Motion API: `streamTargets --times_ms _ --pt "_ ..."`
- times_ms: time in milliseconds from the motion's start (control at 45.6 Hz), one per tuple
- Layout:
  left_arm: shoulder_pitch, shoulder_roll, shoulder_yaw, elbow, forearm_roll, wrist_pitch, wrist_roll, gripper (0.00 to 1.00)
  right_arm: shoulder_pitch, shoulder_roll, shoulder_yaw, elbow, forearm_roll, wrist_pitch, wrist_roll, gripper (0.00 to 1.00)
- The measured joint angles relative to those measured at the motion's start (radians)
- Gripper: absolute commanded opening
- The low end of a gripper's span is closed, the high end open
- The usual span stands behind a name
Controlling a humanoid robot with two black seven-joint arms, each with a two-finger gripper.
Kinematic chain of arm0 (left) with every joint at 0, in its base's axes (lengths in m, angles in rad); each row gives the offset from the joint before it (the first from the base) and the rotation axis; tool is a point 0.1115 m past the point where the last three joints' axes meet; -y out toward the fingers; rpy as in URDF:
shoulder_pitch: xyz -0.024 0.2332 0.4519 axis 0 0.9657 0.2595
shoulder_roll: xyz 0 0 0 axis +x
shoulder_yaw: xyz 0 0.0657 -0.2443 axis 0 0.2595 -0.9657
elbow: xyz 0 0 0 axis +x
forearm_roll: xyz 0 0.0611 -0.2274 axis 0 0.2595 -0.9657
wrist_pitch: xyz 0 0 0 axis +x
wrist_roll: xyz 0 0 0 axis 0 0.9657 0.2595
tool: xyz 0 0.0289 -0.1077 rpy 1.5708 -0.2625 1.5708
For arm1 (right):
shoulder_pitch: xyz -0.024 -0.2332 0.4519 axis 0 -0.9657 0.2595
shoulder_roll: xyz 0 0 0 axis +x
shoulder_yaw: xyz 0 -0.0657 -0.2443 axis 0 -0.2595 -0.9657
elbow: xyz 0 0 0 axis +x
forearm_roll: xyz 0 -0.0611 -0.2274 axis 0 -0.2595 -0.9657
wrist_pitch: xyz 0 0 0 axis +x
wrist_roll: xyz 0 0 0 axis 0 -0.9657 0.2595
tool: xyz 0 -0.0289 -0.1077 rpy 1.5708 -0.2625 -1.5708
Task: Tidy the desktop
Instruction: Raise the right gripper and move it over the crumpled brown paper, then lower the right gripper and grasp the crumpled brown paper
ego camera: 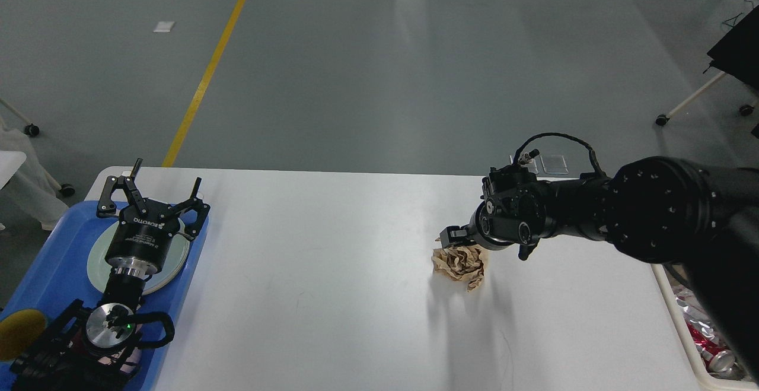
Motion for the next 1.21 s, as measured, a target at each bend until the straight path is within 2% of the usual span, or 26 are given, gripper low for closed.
streamTargets --times_ms 263,482,658,680,745,789,855,943,1096,1206 --pt "0.000 0.000 0.000 0.000 0.000 0.000 0.000 0.97 -0.045 0.003 0.079 -0.030 0.010 -0.019 0.000 0.99" --pt "0.000 0.000 0.000 0.001 0.000 0.000 0.000 0.97 -0.116 0.028 0.080 -0.055 -0.003 -0.096 0.000 0.99" --pt "0.000 0.000 0.000 0.001 0.000 0.000 0.000 0.97 -0.128 0.038 0.077 -0.057 -0.005 -0.127 -0.002 0.95" --pt "0.000 0.000 0.000 0.001 0.000 0.000 0.000 0.97 -0.128 0.038 0.076 -0.057 -0.006 -0.130 -0.002 0.92" --pt "0.000 0.000 0.000 0.001 0.000 0.000 0.000 0.97 -0.130 0.038 0.076 -0.057 -0.006 -0.139 -0.003 0.73" --pt "0.000 0.000 0.000 0.001 0.000 0.000 0.000 0.97 -0.132 0.038 0.076 -0.057 -0.006 -0.142 -0.004 0.64" --pt "0.000 -0.001 0.000 0.001 0.000 0.000 0.000 0.97 -0.139 0.040 0.075 -0.057 -0.006 -0.145 -0.006 0.44" --pt "0.000 -0.001 0.000 0.001 0.000 0.000 0.000 0.97 -0.148 0.042 0.075 -0.050 -0.005 -0.145 -0.010 0.26" --pt "0.000 0.000 0.000 0.001 0.000 0.000 0.000 0.97 -0.152 0.039 0.076 -0.038 -0.001 -0.144 -0.012 0.00" --pt "0.000 0.000 0.000 0.001 0.000 0.000 0.000 0.97 -0.149 0.036 0.076 -0.024 0.000 -0.139 -0.013 0.00"
